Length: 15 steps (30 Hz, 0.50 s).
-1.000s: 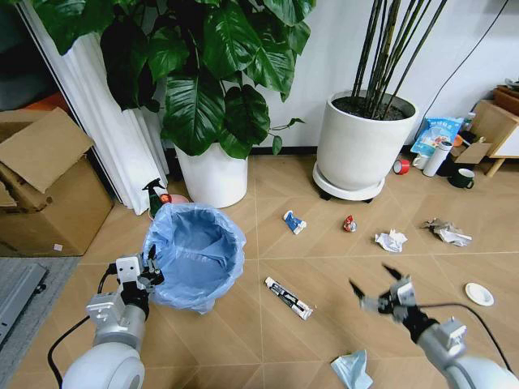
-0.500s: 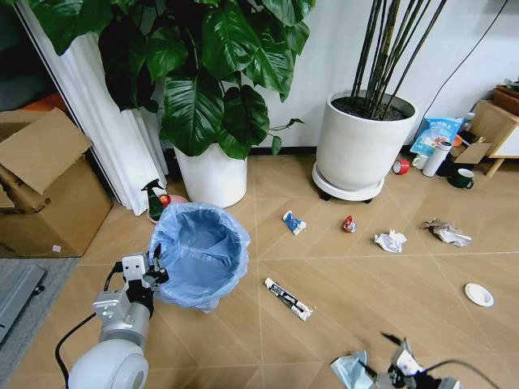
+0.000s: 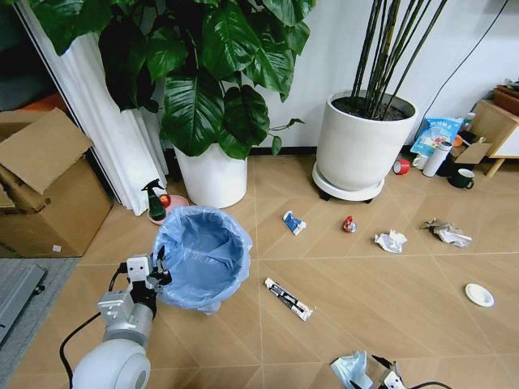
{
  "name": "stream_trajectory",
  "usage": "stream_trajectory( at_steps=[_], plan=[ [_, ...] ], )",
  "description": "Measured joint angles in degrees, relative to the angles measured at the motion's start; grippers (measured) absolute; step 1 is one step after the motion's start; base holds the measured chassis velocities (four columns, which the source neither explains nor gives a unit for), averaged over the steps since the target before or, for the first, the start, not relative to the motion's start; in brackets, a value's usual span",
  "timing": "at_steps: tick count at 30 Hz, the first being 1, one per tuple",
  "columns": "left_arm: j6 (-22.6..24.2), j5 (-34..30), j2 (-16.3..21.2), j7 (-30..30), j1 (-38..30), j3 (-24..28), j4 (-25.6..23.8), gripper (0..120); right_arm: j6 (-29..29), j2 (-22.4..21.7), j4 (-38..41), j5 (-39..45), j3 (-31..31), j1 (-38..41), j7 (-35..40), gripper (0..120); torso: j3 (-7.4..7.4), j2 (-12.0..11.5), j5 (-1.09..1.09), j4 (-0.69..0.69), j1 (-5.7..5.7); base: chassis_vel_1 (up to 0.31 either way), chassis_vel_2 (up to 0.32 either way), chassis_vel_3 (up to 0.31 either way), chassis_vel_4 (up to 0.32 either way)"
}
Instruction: Pick up the trash bin and place the garbage on the floor into it.
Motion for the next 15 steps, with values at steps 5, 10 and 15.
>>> stream_trajectory(
  at_steps=[5,10,15],
  plan=[
    [0.2,0.1,0.3,-0.1,-0.2,0.4,0.2,0,0.2,1.6,-3.2,0.2,-0.1,2.0,-0.6,100,0.00,0.0,0.01,0.00,0.00,0.000,0.000,0.000,0.000],
    [0.3,0.2,0.5,-0.1,-0.2,0.6,0.3,0,0.2,2.8,-5.5,0.8,-0.2,3.3,-0.8,95,0.00,0.0,0.01,0.00,0.00,0.000,0.000,0.000,0.000],
    [0.3,0.4,0.5,-0.1,-0.3,0.7,0.5,0,0.7,3.5,-7.8,0.8,0.0,4.7,-0.8,81,0.00,0.0,0.02,0.00,0.00,0.000,0.000,0.000,0.000]
  ],
)
